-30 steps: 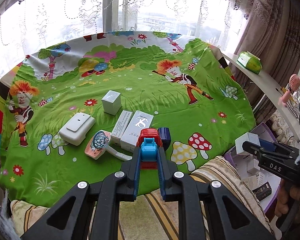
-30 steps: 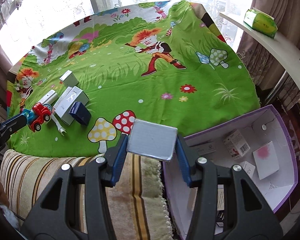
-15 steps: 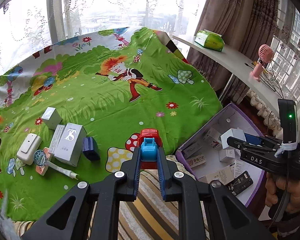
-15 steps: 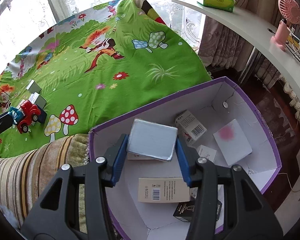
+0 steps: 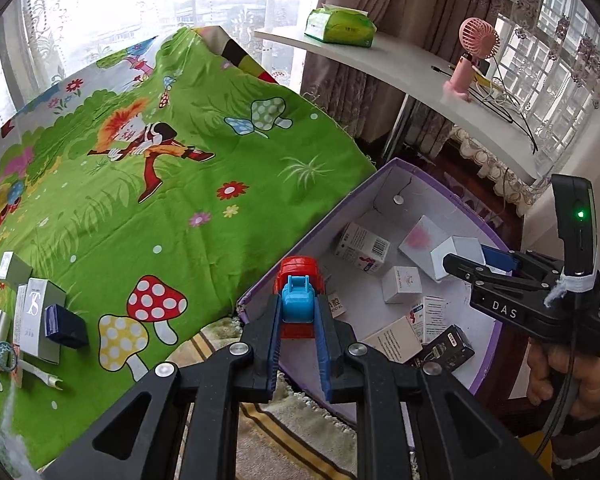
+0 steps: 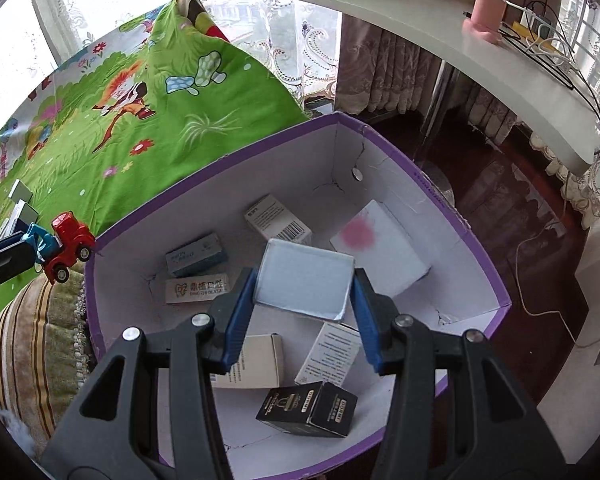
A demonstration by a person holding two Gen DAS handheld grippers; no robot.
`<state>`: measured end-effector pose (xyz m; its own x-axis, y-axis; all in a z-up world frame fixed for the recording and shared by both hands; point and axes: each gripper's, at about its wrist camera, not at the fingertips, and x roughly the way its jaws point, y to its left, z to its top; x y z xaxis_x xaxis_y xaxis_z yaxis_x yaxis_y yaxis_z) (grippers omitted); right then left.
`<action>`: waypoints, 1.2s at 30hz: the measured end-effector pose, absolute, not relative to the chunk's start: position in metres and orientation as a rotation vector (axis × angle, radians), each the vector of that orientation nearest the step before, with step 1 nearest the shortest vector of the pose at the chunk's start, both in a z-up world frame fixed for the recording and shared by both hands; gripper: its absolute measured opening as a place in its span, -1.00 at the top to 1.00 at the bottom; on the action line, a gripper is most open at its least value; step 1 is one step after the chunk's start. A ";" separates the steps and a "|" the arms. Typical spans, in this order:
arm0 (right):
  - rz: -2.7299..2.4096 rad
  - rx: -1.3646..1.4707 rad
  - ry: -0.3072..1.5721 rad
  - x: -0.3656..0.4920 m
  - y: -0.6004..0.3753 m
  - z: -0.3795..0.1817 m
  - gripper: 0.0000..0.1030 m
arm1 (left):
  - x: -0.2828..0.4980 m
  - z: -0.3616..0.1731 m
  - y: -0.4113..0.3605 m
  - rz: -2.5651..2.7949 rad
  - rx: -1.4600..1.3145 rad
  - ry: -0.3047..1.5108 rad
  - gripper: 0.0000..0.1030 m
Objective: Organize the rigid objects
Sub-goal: 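Carry the toy car and silver box over to the purple box, then open both tools to drop the car and silver box into the purple box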
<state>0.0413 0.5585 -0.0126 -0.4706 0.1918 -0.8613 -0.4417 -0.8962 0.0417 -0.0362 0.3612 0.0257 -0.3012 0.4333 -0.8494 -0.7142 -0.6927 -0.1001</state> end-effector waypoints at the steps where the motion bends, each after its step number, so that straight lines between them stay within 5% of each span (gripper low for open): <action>1: 2.374 -1.348 0.374 0.045 0.563 -0.014 -0.01 | -0.035 0.023 0.367 2.028 -1.206 0.396 0.68; 24: 2.248 -1.316 0.476 0.076 0.618 -0.029 -0.27 | -0.023 -0.011 0.459 1.882 -1.228 0.457 0.68; 29: 2.249 -1.310 0.483 0.078 0.619 -0.028 -0.28 | -0.023 -0.018 0.462 1.856 -1.262 0.461 0.46; 36: 2.263 -1.315 0.479 0.076 0.615 -0.025 -0.28 | -0.029 -0.013 0.442 1.877 -1.289 0.412 0.42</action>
<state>0.0757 0.6148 -0.0247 -0.4256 0.2252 -0.8764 -0.5614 -0.8254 0.0605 -0.0294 0.4422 -0.0131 -0.1565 0.4308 -0.8888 -0.7635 -0.6237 -0.1678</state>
